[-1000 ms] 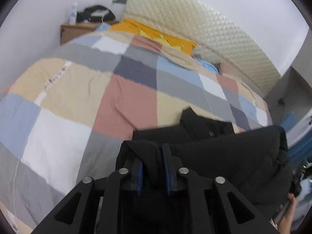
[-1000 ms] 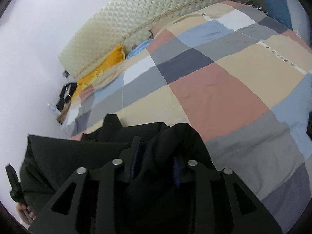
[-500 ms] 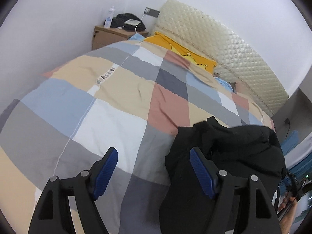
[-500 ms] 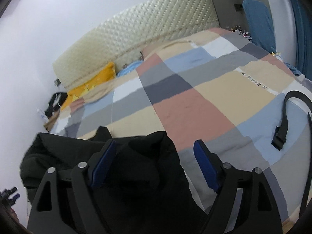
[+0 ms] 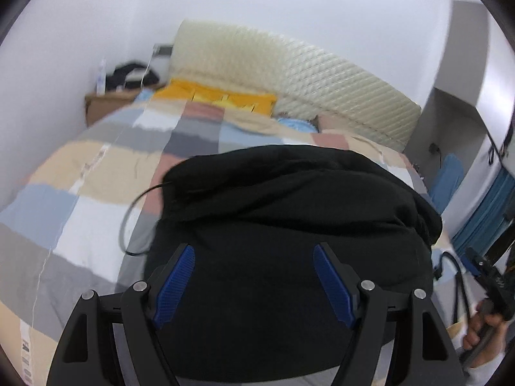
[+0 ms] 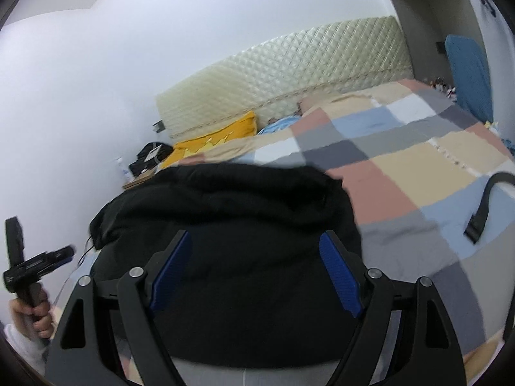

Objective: Fold large clothes

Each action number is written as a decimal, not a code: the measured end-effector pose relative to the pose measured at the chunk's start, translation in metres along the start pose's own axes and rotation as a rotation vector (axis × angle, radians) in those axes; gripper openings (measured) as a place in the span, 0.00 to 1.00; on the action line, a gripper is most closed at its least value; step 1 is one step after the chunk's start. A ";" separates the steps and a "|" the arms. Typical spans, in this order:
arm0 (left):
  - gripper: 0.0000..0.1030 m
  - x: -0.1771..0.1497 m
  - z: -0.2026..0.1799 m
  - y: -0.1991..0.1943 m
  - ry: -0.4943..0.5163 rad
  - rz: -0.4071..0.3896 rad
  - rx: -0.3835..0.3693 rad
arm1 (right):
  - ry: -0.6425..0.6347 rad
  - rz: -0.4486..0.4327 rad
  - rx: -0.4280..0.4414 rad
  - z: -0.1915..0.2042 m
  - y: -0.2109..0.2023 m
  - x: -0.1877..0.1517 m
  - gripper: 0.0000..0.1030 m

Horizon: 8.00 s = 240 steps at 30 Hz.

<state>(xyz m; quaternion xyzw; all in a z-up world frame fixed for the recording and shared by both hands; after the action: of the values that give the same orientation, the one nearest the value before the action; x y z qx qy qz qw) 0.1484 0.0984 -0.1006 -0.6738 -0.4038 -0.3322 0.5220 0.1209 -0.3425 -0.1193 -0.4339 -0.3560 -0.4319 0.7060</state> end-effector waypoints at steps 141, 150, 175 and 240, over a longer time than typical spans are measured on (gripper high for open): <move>0.97 0.030 -0.132 -0.159 0.107 -0.083 0.078 | -0.225 -0.142 -0.014 0.127 -0.162 0.045 1.00; 0.97 0.021 -0.138 -0.159 0.179 -0.049 0.107 | -0.252 -0.084 -0.077 0.125 -0.164 0.032 1.00; 0.97 0.009 -0.120 -0.139 0.192 0.049 0.198 | -0.226 -0.003 -0.132 0.113 -0.154 0.015 1.00; 0.97 -0.007 -0.110 -0.143 0.108 0.091 0.218 | -0.246 0.031 -0.099 0.121 -0.143 0.002 1.00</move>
<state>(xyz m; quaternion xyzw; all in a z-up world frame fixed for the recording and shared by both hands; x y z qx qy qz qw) 0.0150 0.0089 -0.0188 -0.6118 -0.3778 -0.2980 0.6278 -0.0249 -0.2674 -0.0292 -0.5232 -0.4115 -0.3815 0.6414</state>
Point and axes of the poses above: each gripper's, at about its wrist camera, not at the fingertips, and y roughly the way its jaws point, z to its left, x to its top, the point moved 1 cm from there along y, roughly the way its jaws point, and after that the axes turned 12 degrees about -z, right-handed, at the moved point
